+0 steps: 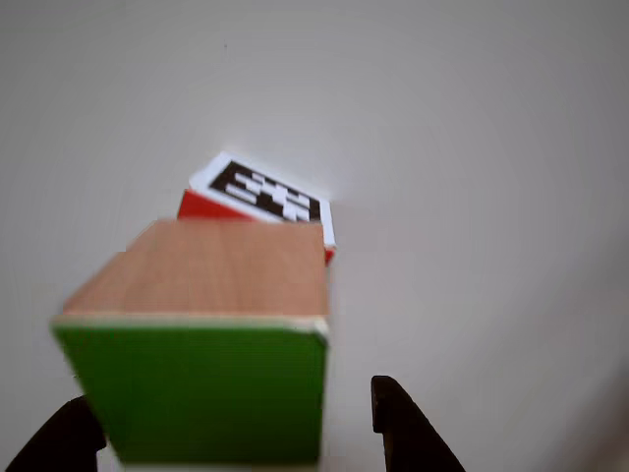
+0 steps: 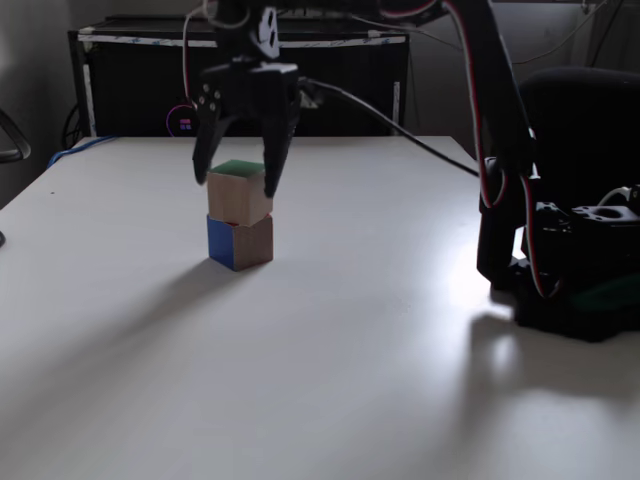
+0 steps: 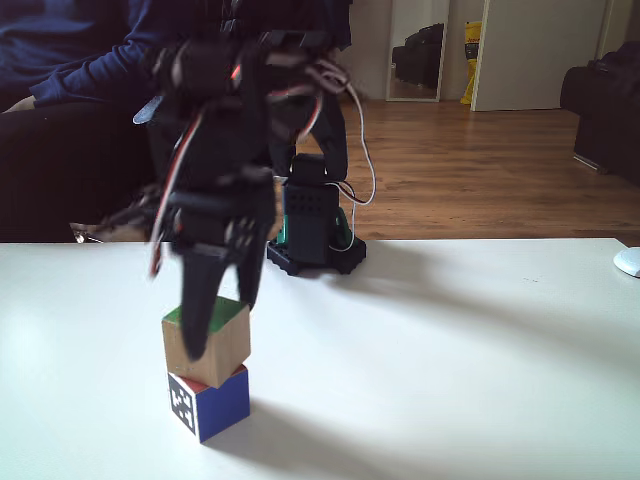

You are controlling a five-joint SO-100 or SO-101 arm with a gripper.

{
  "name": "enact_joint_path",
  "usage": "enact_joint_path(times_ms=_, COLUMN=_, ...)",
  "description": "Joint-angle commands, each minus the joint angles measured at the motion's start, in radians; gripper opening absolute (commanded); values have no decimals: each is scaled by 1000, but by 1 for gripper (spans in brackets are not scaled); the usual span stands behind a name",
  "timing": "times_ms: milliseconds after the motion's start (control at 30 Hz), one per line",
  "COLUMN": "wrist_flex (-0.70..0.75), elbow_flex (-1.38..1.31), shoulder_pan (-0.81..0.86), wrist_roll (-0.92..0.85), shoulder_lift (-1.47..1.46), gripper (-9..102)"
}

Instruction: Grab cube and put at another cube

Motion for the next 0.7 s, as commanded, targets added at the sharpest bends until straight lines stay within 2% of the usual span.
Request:
enact_joint_path(times_ms=0, wrist_flex=8, elbow_flex=58, shoulder_pan=-35, wrist_roll=3, shoulder_lift=153, gripper=42)
enact_joint_path(times_ms=267, wrist_flex=-64, elbow_flex=479, shoulder_pan=-187, wrist_roll=9, shoulder_lift=615, gripper=44)
enact_joint_path(times_ms=433, wrist_flex=-242, elbow_flex=784, shoulder_pan=-364, wrist_roll=44, shoulder_lift=937, gripper=43)
enact_joint_path(times_ms=567, wrist_flex=-347, elbow_flex=911, shoulder_pan=-479, wrist_roll=98, shoulder_lift=965, gripper=43)
enact_joint_path(times_ms=667, wrist_flex=-489, elbow_flex=1034, shoulder_pan=-523, wrist_roll=104, shoulder_lift=1003, gripper=43)
